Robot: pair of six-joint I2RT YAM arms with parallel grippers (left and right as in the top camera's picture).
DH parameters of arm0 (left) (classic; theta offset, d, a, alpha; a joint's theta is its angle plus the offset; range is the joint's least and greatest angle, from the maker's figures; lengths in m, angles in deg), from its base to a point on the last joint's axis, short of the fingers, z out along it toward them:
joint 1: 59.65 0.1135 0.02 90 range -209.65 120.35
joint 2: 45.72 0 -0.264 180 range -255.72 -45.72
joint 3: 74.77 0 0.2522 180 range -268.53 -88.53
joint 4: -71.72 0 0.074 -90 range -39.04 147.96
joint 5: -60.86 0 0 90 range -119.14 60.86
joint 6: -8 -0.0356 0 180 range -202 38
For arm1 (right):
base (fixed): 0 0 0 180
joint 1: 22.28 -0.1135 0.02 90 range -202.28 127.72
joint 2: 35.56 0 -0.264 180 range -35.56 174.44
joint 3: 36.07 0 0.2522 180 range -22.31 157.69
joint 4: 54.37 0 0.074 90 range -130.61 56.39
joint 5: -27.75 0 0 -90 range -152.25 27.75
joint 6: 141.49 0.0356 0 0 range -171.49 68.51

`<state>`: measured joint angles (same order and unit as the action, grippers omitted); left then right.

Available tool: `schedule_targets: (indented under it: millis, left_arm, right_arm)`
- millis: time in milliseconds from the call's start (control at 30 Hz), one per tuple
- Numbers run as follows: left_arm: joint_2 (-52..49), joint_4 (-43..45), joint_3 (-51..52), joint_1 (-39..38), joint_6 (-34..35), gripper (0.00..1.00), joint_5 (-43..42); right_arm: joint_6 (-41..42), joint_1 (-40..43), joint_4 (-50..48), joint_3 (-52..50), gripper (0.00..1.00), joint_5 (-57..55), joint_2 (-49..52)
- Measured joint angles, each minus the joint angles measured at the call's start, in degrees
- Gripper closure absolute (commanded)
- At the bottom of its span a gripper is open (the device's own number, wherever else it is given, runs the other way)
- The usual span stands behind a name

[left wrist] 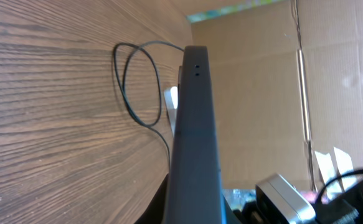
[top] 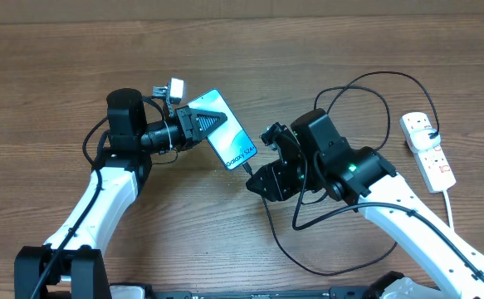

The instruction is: Plug charger to phone and switch on socket

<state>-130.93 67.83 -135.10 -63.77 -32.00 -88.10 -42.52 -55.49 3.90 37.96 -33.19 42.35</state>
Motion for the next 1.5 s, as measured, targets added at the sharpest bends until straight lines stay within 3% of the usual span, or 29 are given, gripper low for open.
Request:
schedule_targets:
  millis: [100, 367, 567, 1000, 1500]
  left_arm:
    - [0.0, 0.0, 0.0, 0.0, 0.5, 0.96, 1.0]
    - [0.0, 0.0, 0.0, 0.0, 1.5, 0.96, 1.2]
    - [0.0, 0.0, 0.0, -0.4, 1.9, 0.96, 1.7]
    - [0.0, -0.4, -1.0, -1.9, -3.5, 0.96, 3.5]
    - [0.0, -0.2, -2.1, -3.3, -5.0, 0.96, 5.2]
  right_arm:
    - [0.0, -1.7, -1.4, 0.0, 0.55, -1.7, 0.0]
    - [0.0, -5.9, -3.8, 0.0, 0.83, -9.8, 2.6]
    - [0.0, -5.9, -6.1, 0.0, 0.96, -11.5, 5.6]
    - [0.0, -6.2, -10.1, -1.2, 0.96, -12.5, 6.0]
    - [1.4, -6.2, -13.2, -1.9, 0.96, -11.8, 6.1]
